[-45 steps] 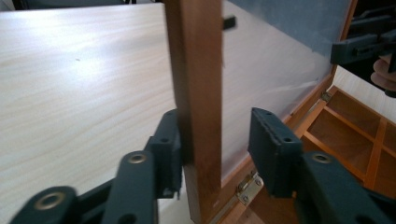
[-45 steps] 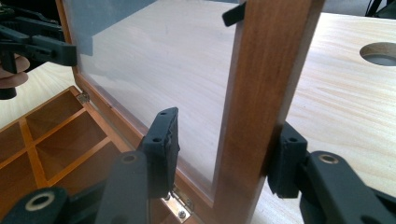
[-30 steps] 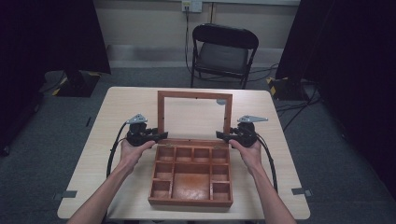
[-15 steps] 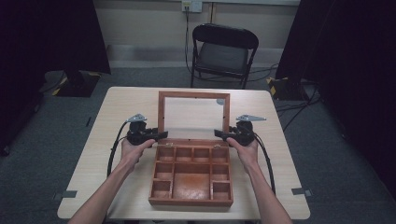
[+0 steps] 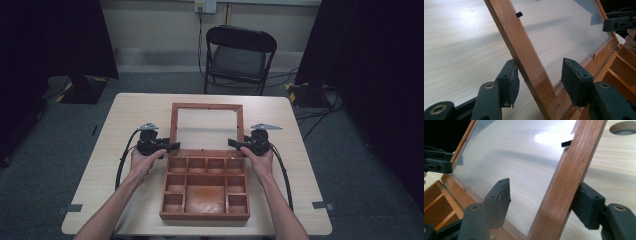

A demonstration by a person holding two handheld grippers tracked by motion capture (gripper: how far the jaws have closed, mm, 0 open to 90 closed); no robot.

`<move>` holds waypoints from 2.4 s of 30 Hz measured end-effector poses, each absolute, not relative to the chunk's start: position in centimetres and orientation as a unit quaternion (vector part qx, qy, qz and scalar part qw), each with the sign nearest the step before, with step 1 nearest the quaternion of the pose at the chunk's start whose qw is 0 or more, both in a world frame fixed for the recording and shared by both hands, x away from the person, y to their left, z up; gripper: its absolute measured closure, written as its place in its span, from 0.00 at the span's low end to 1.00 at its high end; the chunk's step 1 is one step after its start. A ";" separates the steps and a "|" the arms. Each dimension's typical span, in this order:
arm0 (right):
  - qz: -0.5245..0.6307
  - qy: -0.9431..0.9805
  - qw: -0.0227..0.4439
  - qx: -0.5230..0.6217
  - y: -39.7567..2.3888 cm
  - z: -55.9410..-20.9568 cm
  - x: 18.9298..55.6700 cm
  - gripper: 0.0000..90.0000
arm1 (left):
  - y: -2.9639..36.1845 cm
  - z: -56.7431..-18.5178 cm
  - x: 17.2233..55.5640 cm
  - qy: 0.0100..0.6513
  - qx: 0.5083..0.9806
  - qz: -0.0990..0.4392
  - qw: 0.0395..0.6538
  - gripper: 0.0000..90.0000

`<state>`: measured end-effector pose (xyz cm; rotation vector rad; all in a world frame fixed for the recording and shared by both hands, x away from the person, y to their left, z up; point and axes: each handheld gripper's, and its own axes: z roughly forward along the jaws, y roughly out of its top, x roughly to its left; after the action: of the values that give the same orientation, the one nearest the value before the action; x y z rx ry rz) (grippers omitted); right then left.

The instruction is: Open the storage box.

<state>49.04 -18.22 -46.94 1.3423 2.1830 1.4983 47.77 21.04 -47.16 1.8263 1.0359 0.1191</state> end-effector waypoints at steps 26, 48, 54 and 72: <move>0.467 0.727 0.029 0.502 -19.0 -48.5 49.7 0.30 | 21.3 -48.2 48.1 0.457 0.753 0.031 0.472 0.40; 0.452 0.746 0.109 0.477 -22.6 -45.8 45.9 0.25 | 24.7 -46.4 45.3 0.450 0.770 0.068 0.446 0.24; 0.444 0.749 0.122 0.476 -24.8 -45.1 43.2 0.21 | 26.9 -46.3 43.6 0.458 0.774 0.091 0.428 0.19; 0.322 0.761 0.189 0.531 -29.5 -48.5 37.4 0.17 | 29.6 -48.9 40.0 0.478 0.797 0.168 0.329 0.21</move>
<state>37.45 -29.47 -48.46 1.4928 2.1384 0.9058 39.96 29.56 -48.89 2.0861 1.2508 0.4403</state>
